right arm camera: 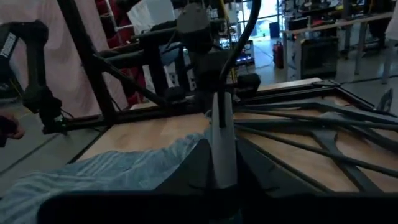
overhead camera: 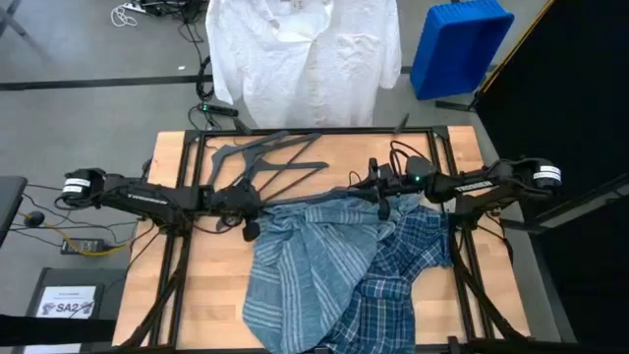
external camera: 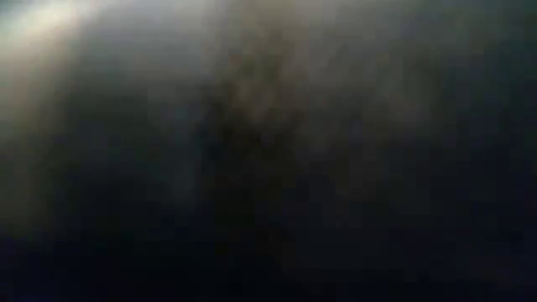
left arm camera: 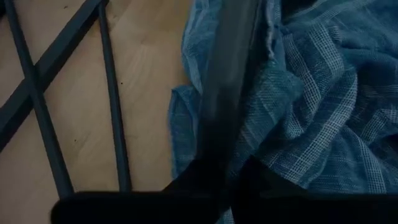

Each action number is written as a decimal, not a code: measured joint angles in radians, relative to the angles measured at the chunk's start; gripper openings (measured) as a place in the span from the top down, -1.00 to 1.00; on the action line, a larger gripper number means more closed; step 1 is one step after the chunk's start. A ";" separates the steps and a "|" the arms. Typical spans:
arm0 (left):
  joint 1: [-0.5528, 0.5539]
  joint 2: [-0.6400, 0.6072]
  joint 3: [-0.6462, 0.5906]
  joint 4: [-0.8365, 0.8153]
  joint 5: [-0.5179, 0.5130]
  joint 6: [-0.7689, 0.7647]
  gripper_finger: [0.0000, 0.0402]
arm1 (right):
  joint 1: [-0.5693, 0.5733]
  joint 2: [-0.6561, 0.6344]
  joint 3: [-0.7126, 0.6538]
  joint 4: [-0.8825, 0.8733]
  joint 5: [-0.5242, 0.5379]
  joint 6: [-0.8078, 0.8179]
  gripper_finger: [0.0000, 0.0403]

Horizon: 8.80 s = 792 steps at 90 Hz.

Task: Hang clothes
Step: Insert the black hanger into the green shirt

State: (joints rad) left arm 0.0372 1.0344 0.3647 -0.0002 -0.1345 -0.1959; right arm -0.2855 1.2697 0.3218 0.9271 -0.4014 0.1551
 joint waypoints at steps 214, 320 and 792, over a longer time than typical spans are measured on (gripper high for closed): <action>0.001 0.026 0.453 -0.621 -0.115 0.323 1.00 | -0.056 -0.238 0.121 -0.476 -0.039 0.091 0.94; 0.001 0.055 0.492 -0.637 -0.159 0.399 1.00 | -0.058 -0.247 0.168 -0.667 0.011 0.067 0.95; 0.169 0.412 -0.015 0.423 0.234 0.043 1.00 | 0.075 -0.016 0.364 -0.839 0.094 -0.255 0.27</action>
State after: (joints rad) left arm 0.2066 1.4461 0.3492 0.4229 0.0998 -0.1533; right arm -0.2103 1.2537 0.6859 0.0878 -0.3079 -0.1002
